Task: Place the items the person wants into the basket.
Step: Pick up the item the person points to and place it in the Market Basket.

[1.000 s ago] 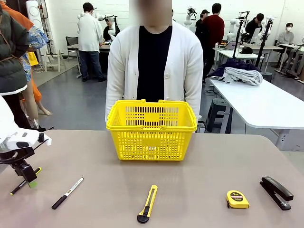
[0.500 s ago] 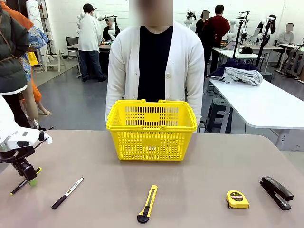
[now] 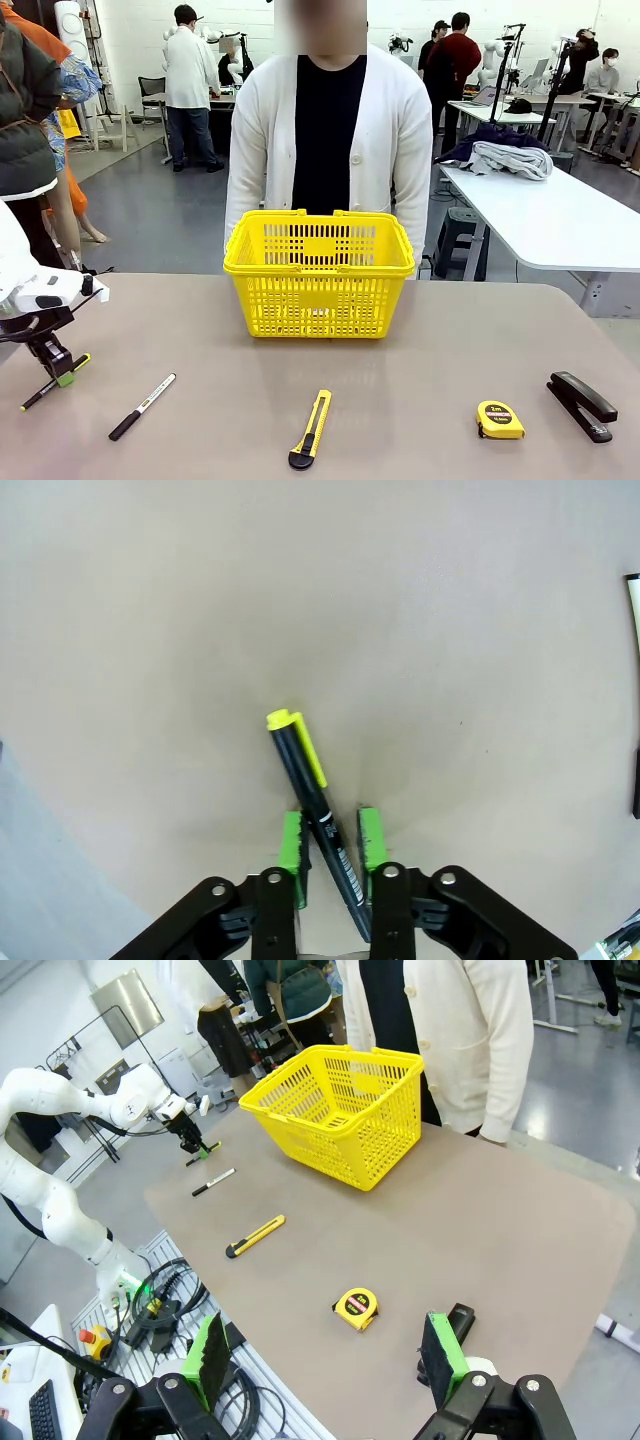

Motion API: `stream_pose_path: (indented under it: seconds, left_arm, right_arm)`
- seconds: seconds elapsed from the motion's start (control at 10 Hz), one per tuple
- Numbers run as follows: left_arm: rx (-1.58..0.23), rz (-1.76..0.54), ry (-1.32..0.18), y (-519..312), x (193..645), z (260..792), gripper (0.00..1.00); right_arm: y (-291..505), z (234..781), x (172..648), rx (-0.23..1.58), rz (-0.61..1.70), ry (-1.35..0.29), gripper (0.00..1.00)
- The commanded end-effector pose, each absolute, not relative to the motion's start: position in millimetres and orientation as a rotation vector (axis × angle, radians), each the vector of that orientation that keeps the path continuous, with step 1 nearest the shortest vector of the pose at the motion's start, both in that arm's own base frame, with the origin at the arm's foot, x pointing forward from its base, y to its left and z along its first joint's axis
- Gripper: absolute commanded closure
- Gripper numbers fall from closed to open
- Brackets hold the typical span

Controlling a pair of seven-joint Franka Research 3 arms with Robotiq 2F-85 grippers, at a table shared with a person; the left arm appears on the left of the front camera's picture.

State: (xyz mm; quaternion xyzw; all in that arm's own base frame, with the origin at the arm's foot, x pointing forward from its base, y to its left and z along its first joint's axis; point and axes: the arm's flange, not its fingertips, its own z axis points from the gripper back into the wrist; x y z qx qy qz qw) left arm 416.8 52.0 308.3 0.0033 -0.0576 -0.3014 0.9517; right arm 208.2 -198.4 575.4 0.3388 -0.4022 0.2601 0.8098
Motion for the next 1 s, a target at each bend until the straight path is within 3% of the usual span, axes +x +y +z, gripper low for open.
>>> stream_pose_path:
  seconds: [0.0,0.5,0.9]
  left_arm:
    - [-0.003,-0.587,-0.119,51.9,414.4,301.6,1.0]
    - [0.053,-0.675,-0.071,47.2,415.0,307.6,1.0]
    - [0.085,-0.826,-0.028,43.7,405.9,440.2,1.0]
  right_arm:
    - [-197.8,576.5,210.7,0.736,0.566,-0.876,0.0]
    - [-197.8,576.5,210.7,0.736,0.566,-0.876,0.0]
    - [-197.8,576.5,210.7,0.736,0.566,-0.876,0.0]
